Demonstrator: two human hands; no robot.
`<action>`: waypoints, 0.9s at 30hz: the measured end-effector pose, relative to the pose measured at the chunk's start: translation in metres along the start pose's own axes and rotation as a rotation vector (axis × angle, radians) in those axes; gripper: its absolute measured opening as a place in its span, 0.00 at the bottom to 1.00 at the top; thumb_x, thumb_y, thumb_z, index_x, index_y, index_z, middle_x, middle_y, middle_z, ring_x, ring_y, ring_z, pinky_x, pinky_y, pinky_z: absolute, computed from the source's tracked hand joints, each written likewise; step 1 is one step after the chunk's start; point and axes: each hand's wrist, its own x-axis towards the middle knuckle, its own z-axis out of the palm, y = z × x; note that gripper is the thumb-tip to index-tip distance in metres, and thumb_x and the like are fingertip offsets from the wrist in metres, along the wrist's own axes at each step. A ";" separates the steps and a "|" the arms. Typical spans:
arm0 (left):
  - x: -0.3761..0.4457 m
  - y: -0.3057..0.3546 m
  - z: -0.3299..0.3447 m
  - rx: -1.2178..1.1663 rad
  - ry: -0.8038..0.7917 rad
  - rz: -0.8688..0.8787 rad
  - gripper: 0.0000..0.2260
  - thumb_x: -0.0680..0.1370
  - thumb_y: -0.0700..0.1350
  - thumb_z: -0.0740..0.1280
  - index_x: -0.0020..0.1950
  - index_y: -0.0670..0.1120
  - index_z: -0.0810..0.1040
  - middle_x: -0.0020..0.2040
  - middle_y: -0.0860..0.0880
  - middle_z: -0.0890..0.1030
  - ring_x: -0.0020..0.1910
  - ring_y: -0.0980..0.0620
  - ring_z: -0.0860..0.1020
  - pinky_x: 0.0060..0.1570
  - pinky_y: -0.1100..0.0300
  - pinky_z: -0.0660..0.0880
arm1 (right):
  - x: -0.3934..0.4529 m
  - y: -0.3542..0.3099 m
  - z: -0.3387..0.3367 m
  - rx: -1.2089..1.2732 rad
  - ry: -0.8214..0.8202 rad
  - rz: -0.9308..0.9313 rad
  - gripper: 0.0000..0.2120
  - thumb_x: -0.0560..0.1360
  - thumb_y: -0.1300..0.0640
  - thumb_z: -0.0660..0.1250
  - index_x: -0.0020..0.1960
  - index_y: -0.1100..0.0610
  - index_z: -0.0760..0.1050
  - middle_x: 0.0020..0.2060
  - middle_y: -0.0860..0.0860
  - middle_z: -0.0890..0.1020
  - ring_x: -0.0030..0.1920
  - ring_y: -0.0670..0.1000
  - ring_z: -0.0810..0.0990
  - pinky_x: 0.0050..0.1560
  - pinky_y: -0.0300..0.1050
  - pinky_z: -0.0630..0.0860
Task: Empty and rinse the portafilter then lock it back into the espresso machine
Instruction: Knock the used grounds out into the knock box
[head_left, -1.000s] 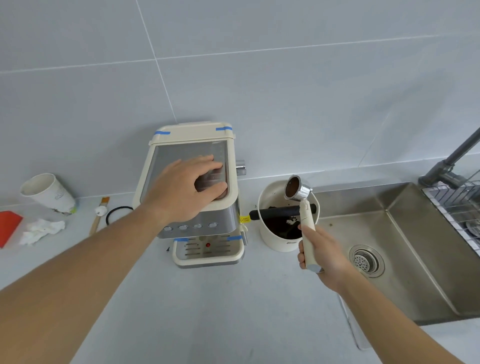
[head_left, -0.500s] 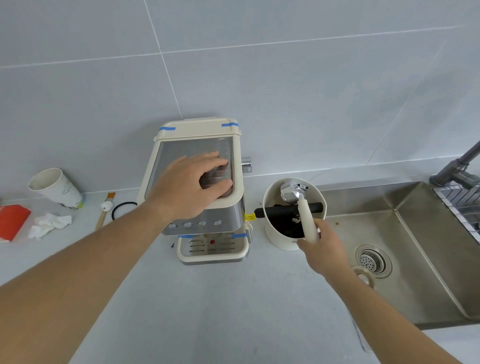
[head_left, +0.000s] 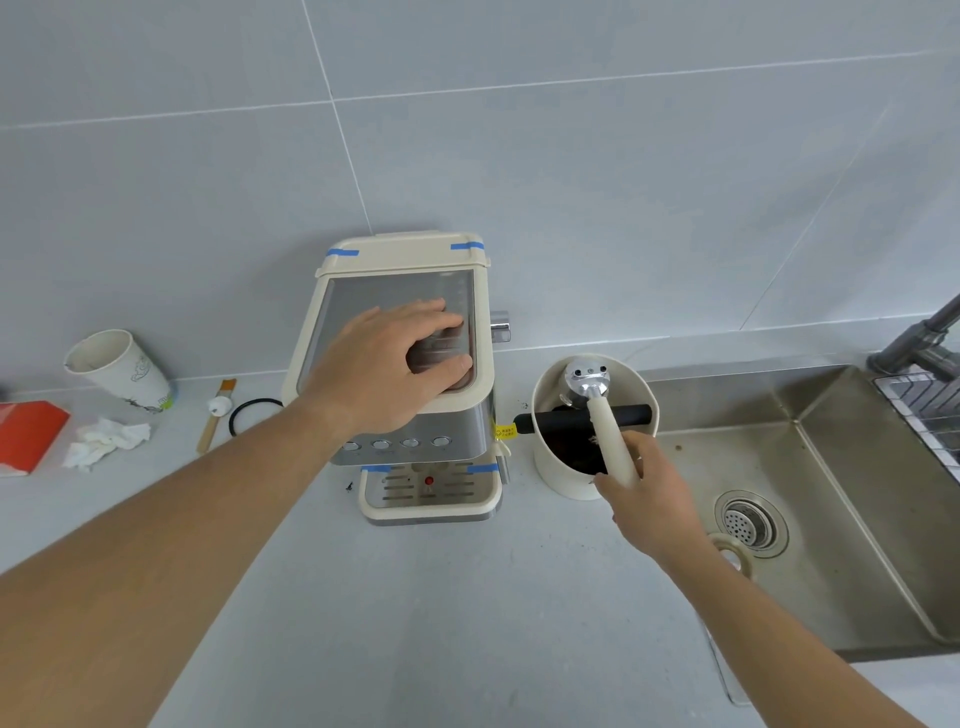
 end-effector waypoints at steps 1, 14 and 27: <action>0.000 0.000 0.000 0.000 0.001 0.001 0.24 0.75 0.64 0.61 0.70 0.58 0.72 0.74 0.56 0.69 0.71 0.54 0.68 0.72 0.53 0.56 | -0.001 0.000 0.000 0.016 0.007 -0.002 0.18 0.74 0.56 0.67 0.61 0.46 0.68 0.43 0.51 0.78 0.34 0.57 0.79 0.27 0.46 0.75; 0.000 0.001 -0.001 -0.001 0.005 0.004 0.25 0.75 0.64 0.61 0.70 0.58 0.72 0.74 0.56 0.70 0.72 0.54 0.68 0.74 0.51 0.57 | -0.001 0.001 0.002 0.065 0.012 -0.004 0.18 0.74 0.56 0.67 0.62 0.46 0.68 0.43 0.53 0.78 0.39 0.63 0.82 0.32 0.54 0.80; -0.001 0.002 -0.001 -0.005 0.014 -0.003 0.24 0.75 0.63 0.62 0.69 0.58 0.73 0.74 0.57 0.70 0.72 0.55 0.68 0.74 0.51 0.57 | -0.009 0.001 0.007 -0.006 0.055 -0.050 0.16 0.77 0.56 0.64 0.64 0.49 0.67 0.39 0.51 0.77 0.31 0.52 0.75 0.24 0.42 0.70</action>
